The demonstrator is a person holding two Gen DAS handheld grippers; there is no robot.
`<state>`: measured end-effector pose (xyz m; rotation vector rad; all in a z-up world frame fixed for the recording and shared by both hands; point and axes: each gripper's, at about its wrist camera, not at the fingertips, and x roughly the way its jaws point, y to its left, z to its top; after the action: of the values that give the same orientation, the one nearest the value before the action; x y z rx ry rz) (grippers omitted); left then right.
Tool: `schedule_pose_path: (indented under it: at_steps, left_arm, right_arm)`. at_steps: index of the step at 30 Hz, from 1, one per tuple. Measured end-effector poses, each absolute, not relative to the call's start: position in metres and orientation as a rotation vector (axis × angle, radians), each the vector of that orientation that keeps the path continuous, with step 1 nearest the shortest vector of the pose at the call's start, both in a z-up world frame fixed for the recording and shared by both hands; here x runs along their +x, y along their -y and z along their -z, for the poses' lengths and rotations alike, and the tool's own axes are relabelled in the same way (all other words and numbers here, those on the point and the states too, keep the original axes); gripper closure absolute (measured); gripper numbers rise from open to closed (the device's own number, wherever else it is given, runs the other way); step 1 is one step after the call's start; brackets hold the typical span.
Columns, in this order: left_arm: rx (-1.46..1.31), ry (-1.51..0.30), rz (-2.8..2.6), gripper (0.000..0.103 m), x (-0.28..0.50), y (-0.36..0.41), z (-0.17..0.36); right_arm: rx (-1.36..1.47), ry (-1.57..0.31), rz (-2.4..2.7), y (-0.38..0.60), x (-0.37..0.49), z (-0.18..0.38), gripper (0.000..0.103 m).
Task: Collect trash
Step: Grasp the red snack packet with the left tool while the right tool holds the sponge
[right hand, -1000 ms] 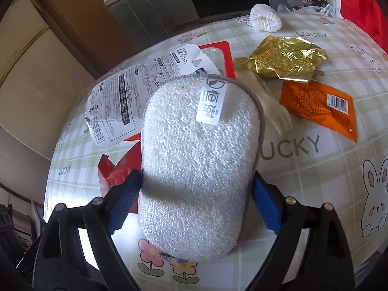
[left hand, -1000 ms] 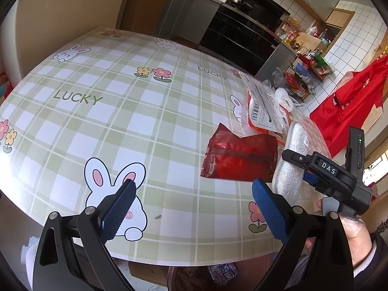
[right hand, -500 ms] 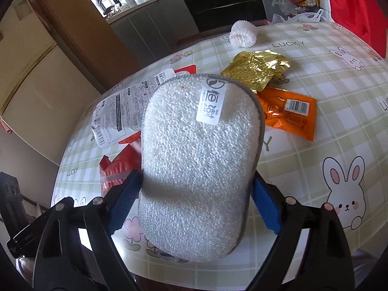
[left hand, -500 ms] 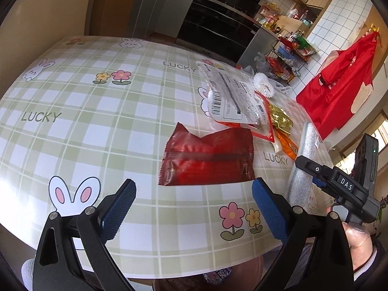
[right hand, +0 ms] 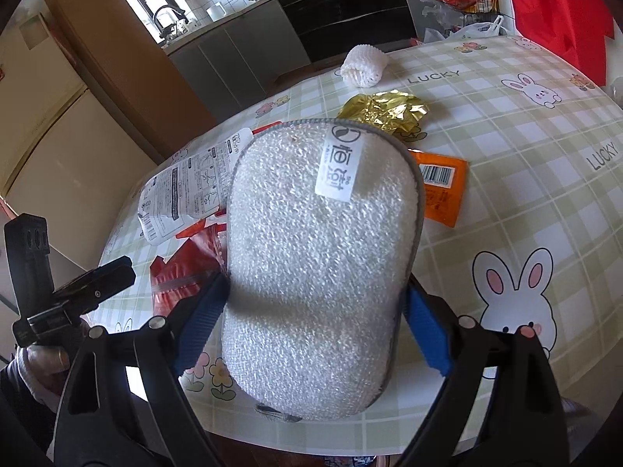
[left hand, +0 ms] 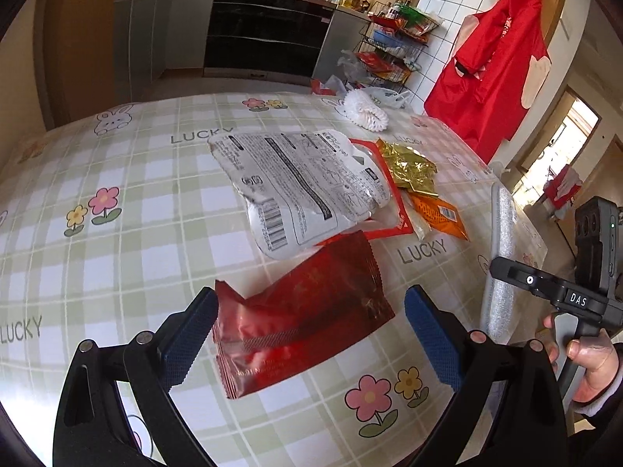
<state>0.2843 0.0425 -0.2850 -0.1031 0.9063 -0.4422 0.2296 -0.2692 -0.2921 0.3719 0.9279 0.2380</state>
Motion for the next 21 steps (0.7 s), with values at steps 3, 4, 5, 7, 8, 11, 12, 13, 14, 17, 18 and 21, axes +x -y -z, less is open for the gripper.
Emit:
schedule_pose_path:
  at_steps: [3,4,5,7,8,11,12,13,14,17,18,21]
  left_arm:
    - [-0.098,-0.924,0.497,0.009,0.296,-0.041,0.286]
    - [-0.075,-0.935,0.53,0.009,0.299,-0.036,0.288]
    - [-0.048,-0.944,0.558,0.009,0.3,-0.032,0.29]
    - [0.019,-0.944,0.613,0.009,0.299,-0.021,0.296]
    - [0.052,-0.957,0.641,0.009,0.299,-0.015,0.3]
    - [0.167,-1.001,0.679,0.009,0.299,-0.002,0.316]
    - [0.195,-1.008,0.681,0.009,0.298,0.0,0.32]
    - [0.209,-1.021,0.679,0.009,0.298,0.001,0.324]
    - [0.208,-1.025,0.678,0.009,0.297,0.001,0.326]
    - [0.216,-1.028,0.664,0.009,0.297,-0.001,0.33]
    - [0.221,-1.033,0.658,0.009,0.297,-0.001,0.331]
    - [0.227,-1.058,0.639,0.009,0.3,-0.005,0.335]
  right_arm:
    - [0.375,-0.929,-0.232,0.272,0.229,0.293,0.016]
    - [0.376,-0.93,-0.232,0.272,0.229,0.293,0.016]
    - [0.376,-0.931,-0.231,0.272,0.229,0.293,0.016]
    - [0.376,-0.931,-0.23,0.272,0.229,0.293,0.016]
    - [0.378,-0.93,-0.23,0.272,0.229,0.293,0.016]
    - [0.391,-0.927,-0.221,0.275,0.228,0.293,0.016]
    - [0.394,-0.927,-0.218,0.276,0.228,0.293,0.016]
    - [0.394,-0.927,-0.216,0.276,0.228,0.293,0.016]
    - [0.396,-0.926,-0.218,0.277,0.227,0.293,0.016]
    - [0.394,-0.928,-0.218,0.276,0.227,0.293,0.016]
    - [0.395,-0.93,-0.22,0.275,0.226,0.293,0.016]
    - [0.389,-0.93,-0.227,0.273,0.226,0.292,0.016]
